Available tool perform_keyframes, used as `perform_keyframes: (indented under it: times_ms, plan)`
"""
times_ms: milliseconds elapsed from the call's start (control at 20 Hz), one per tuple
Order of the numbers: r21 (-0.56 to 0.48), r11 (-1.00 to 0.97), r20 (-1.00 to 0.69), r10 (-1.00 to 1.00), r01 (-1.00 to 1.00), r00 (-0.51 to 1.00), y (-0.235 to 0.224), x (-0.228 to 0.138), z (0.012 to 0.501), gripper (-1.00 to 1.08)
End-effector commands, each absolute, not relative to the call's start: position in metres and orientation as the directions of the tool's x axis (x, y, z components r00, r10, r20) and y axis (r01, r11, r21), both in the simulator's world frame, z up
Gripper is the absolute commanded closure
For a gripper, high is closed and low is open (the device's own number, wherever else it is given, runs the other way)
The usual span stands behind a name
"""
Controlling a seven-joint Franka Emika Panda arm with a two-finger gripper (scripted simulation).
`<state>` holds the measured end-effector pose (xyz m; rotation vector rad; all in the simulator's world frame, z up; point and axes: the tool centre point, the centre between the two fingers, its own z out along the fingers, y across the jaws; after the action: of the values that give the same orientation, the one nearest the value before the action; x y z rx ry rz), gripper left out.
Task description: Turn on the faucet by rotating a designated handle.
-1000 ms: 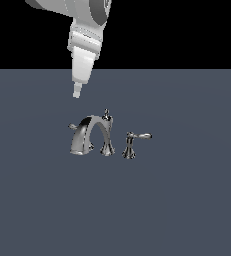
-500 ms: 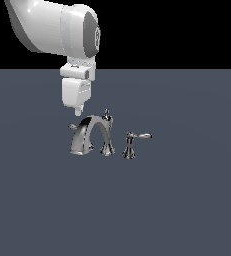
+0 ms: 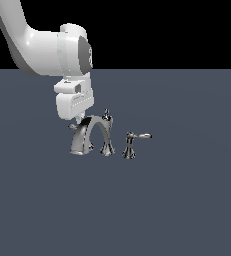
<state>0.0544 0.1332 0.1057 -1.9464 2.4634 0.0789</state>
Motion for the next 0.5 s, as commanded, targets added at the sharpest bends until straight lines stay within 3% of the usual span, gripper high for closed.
perform_keyframes:
  times_ms: [0,450]
  plan:
    - [0.02,0.26,-0.016,-0.965,-0.965,-0.26,0.1337,0.0583,0.1007,1.08]
    - [0.0,0.288,0.0,-0.958,-0.958,-0.288,0.1347,0.062,0.0954,1.08]
